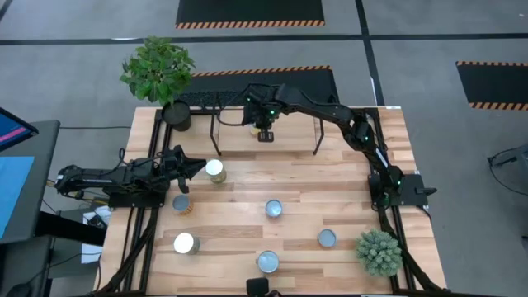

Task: Pick and place cans onto a shelf
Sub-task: Put the canned pineapple on the shelf, then put the canned pears on the shelf

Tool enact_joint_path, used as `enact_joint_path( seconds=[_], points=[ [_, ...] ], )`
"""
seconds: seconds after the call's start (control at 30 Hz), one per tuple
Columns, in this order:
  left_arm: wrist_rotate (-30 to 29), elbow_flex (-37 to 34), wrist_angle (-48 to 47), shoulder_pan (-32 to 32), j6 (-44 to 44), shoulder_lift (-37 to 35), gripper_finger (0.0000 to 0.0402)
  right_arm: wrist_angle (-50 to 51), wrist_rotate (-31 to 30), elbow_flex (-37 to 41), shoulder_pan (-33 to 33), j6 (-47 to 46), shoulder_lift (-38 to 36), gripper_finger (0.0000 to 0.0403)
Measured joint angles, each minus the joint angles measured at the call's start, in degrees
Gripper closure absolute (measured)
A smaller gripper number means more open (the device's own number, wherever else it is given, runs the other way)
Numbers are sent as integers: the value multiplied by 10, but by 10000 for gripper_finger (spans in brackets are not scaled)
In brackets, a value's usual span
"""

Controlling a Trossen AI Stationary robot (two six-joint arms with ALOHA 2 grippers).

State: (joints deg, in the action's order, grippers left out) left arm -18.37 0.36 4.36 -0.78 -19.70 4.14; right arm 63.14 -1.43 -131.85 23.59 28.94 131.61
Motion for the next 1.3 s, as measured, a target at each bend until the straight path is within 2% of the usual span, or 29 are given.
enact_joint_path(
  seconds=[0.13,0.37,0.6,0.77,0.93,1.07,1.3],
  points=[
    [0,0,0,0,0,0,358,17,1,0,0,0,0,340],
    [0,0,0,0,0,0,358,22,-5,0,-3,-1,0,293],
    [0,0,0,0,0,0,358,48,-68,-33,-25,-3,-15,271],
    [0,0,0,0,-3,0,358,137,-70,-21,-65,-86,-94,275],
    [0,0,0,0,-23,0,358,275,-26,-21,-114,-223,-174,283],
    [0,0,1,0,-70,0,358,269,-9,-3,-159,-285,-242,284],
    [2,0,-2,0,-118,5,358,268,-59,90,-232,-396,-359,284]
  ],
)
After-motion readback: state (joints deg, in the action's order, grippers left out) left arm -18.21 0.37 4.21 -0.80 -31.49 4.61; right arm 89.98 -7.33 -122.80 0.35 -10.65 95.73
